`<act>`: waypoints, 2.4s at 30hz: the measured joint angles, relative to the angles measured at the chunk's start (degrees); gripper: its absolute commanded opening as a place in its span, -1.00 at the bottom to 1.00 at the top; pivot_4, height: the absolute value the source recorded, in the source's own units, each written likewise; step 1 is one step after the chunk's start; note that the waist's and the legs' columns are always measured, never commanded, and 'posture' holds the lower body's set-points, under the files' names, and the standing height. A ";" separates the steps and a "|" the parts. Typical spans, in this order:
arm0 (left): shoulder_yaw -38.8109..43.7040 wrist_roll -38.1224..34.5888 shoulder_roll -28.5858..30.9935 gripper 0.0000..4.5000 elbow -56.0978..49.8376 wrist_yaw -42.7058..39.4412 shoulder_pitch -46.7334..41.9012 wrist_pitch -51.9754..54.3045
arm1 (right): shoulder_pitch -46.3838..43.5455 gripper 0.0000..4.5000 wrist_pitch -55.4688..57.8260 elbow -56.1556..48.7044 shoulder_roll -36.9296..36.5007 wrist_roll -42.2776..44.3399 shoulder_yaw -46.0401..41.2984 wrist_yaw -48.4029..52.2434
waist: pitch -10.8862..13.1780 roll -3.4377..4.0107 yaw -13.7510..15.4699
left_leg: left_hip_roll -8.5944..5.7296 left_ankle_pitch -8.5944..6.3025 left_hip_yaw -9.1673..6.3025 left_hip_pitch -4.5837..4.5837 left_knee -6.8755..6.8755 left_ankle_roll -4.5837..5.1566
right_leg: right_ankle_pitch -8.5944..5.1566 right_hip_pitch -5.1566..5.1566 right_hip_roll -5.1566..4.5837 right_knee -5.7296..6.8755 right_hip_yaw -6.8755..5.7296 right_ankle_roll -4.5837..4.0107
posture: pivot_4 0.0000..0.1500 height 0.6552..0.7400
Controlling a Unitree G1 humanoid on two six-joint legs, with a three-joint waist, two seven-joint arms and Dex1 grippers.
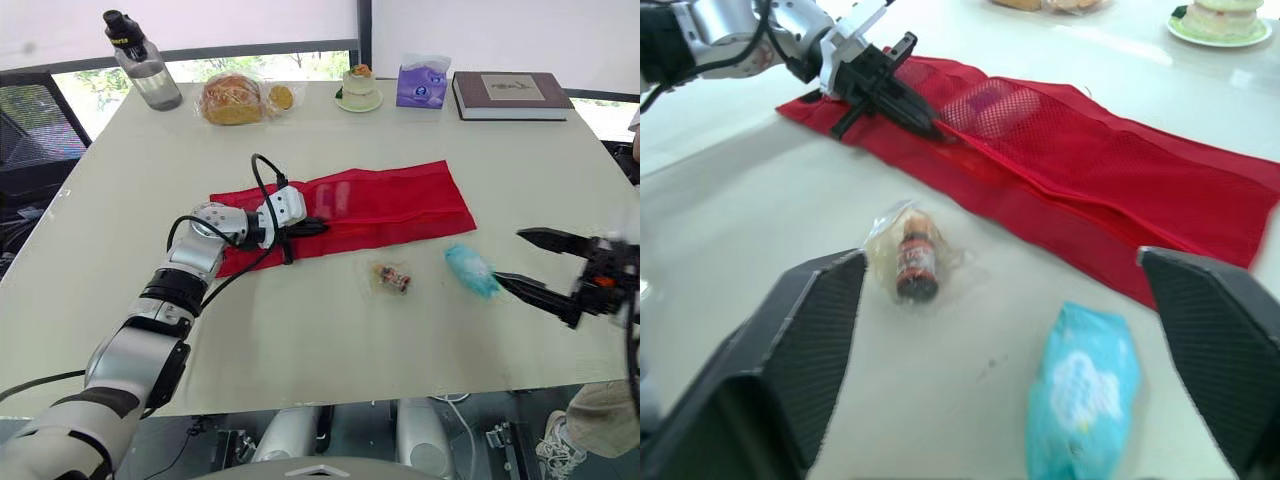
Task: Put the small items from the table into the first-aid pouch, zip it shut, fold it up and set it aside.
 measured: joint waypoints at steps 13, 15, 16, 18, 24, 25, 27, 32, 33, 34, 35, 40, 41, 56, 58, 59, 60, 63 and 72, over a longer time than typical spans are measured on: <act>0.07 -0.02 0.19 -1.00 3.68 -0.39 -0.96 -3.36 | 2.43 0.98 2.45 -0.81 -4.43 5.21 -4.95 2.93 | -0.01 -0.02 0.12 | 0.00 0.00 -0.02 0.02 0.01 0.00 | -0.01 0.07 -0.01 -0.03 -0.03 0.02 | 1.00 1.00; 0.11 -0.02 0.27 -1.00 4.22 -0.39 -1.06 -3.60 | 0.39 0.98 1.02 -1.71 -4.29 4.21 -0.73 1.24 | -0.02 -0.04 0.05 | 0.01 0.00 -0.01 0.04 0.01 0.00 | -0.02 0.08 0.00 -0.04 -0.03 0.03 | 1.00 1.00; 0.08 -0.01 0.15 -1.00 4.30 -0.37 -1.22 -3.62 | -0.16 0.98 0.37 -2.08 -4.18 3.63 0.93 0.65 | -0.02 -0.04 0.01 | 0.01 0.00 -0.02 0.04 0.01 0.00 | -0.02 0.08 -0.01 -0.03 -0.03 0.03 | 1.00 1.00; 0.07 -0.01 0.09 -1.00 4.38 -0.39 -1.36 -3.63 | -1.58 0.98 -1.94 -2.61 -4.16 -0.15 8.00 -1.38 | -0.02 -0.04 0.13 | 0.00 0.00 -0.04 0.02 0.02 0.00 | -0.02 0.08 -0.01 -0.04 -0.06 0.03 | 1.00 1.00; 0.19 -0.13 -1.07 -1.00 3.35 0.09 -0.60 -3.34 | -6.65 0.98 -5.77 -2.87 2.94 -11.18 29.19 -10.17 | -0.03 -0.05 0.33 | -0.02 0.00 -0.08 -0.02 0.05 -0.01 | -0.01 0.07 -0.02 -0.03 -0.08 0.02 | 1.00 1.00; 0.18 -0.15 -1.42 -1.00 2.80 0.15 -0.36 -3.11 | -7.38 0.98 -6.04 -2.85 4.05 -12.41 31.37 -11.64 | -0.02 -0.03 0.45 | -0.04 0.00 -0.06 -0.02 0.07 -0.01 | -0.01 0.07 -0.05 -0.02 -0.07 0.02 | 1.00 1.00; 0.29 -0.46 -1.93 -1.00 1.15 0.30 0.57 -2.22 | -8.73 0.98 -6.94 -3.11 5.58 -15.41 35.07 -14.27 | -0.03 -0.03 0.76 | -0.04 0.00 -0.06 -0.04 0.14 -0.01 | -0.01 0.08 -0.05 -0.02 -0.07 0.02 | 1.00 1.00; 0.27 -0.63 -3.71 -1.00 -2.48 0.77 2.46 -0.32 | -12.05 0.98 -9.11 -1.61 9.53 -21.48 43.32 -18.17 | -0.03 -0.03 1.60 | -0.05 0.00 -0.12 -0.05 0.26 -0.01 | 0.00 0.12 -0.05 0.01 -0.13 0.02 | 1.00 1.00; 0.13 -0.62 -4.17 -1.00 -3.17 0.84 2.68 0.01 | -12.12 0.98 -9.35 -1.22 9.75 -22.32 44.33 -18.33 | -0.03 -0.03 1.85 | -0.06 0.00 -0.16 -0.07 0.29 -0.01 | 0.00 0.15 -0.04 -0.01 -0.15 0.02 | 1.00 1.00; 0.06 -0.62 -4.58 -1.00 -3.73 0.99 2.95 0.40 | -12.27 0.98 -9.86 -0.47 10.03 -23.33 45.46 -18.66 | -0.03 -0.04 1.91 | -0.08 0.00 -0.20 -0.07 0.30 -0.01 | 0.00 0.19 -0.04 -0.03 -0.15 0.02 | 1.00 1.00; 0.04 -0.60 -5.07 -1.00 -4.41 1.15 3.24 0.85 | -12.36 0.98 -10.70 0.80 10.61 -24.85 46.62 -18.94 | -0.03 -0.03 1.95 | -0.11 0.00 -0.19 -0.09 0.32 -0.01 | 0.00 0.19 -0.04 -0.03 -0.11 0.02 | 1.00 1.00; -0.50 -0.43 -7.36 -1.00 -6.28 2.02 4.17 1.53 | -13.61 0.61 -13.42 5.54 11.66 -29.21 50.48 -19.28 | -0.03 -0.03 1.92 | -0.14 0.00 -0.19 -0.08 0.36 -0.01 | 0.00 0.20 -0.05 0.00 -0.06 0.02 | 1.00 1.00; -0.56 -0.45 -7.92 -1.00 -7.39 2.37 4.82 2.05 | -13.43 0.37 -13.86 5.98 11.61 -29.56 50.56 -19.18 | -0.03 -0.03 2.01 | -0.14 0.00 -0.20 -0.09 0.36 -0.01 | 0.00 0.21 -0.05 -0.01 -0.07 0.01 | 1.00 1.00; -2.68 -0.55 -11.47 -1.00 -15.36 4.94 9.10 7.08 | -7.16 -0.62 -12.54 2.71 9.27 -29.06 46.81 -20.02 | -0.04 -0.01 2.52 | -0.17 0.00 -0.22 -0.07 0.41 0.00 | 0.00 0.27 -0.07 -0.02 -0.08 0.02 | 1.00 1.00; -2.68 -0.55 -11.48 -1.00 -15.06 4.94 9.10 6.85 | -6.37 -0.25 -11.03 1.50 9.00 -28.26 44.68 -20.38 | -0.04 -0.01 2.56 | -0.16 0.00 -0.20 -0.05 0.44 0.00 | 0.00 0.28 -0.06 0.00 -0.07 0.02 | 1.00 1.00; -2.66 -0.56 -11.45 -1.00 -14.55 4.94 9.03 6.41 | -6.15 0.06 -9.35 -0.43 9.47 -26.79 43.35 -21.10 | -0.05 -0.01 2.58 | -0.12 0.00 -0.22 -0.03 0.44 0.00 | 0.00 0.29 -0.04 0.00 -0.09 0.02 | 1.00 1.00; -2.66 -0.56 -11.45 -1.00 -14.53 4.94 9.03 6.39 | -6.15 0.10 -9.29 -0.55 9.51 -26.71 43.31 -21.13 | -0.05 -0.01 2.58 | -0.11 0.00 -0.22 -0.02 0.44 0.00 | 0.00 0.29 -0.04 0.01 -0.09 0.02 | 1.00 1.00; -2.67 -0.60 -11.52 -1.00 -13.43 4.83 8.55 5.66 | -6.40 0.71 -6.76 -4.32 11.99 -24.23 42.77 -22.76 | -0.05 -0.01 2.58 | -0.11 0.00 -0.24 -0.04 0.43 0.00 | 0.00 0.29 -0.03 0.00 -0.11 0.01 | 1.00 1.00; -2.61 -0.86 -11.64 -1.00 -12.27 4.48 7.63 5.83 | -11.52 0.82 -3.86 -4.70 17.12 -26.55 48.79 -28.59 | -0.05 -0.01 2.63 | -0.12 0.00 -0.25 -0.06 0.45 0.00 | 0.00 0.29 -0.03 -0.01 -0.12 0.01 | 1.00 1.00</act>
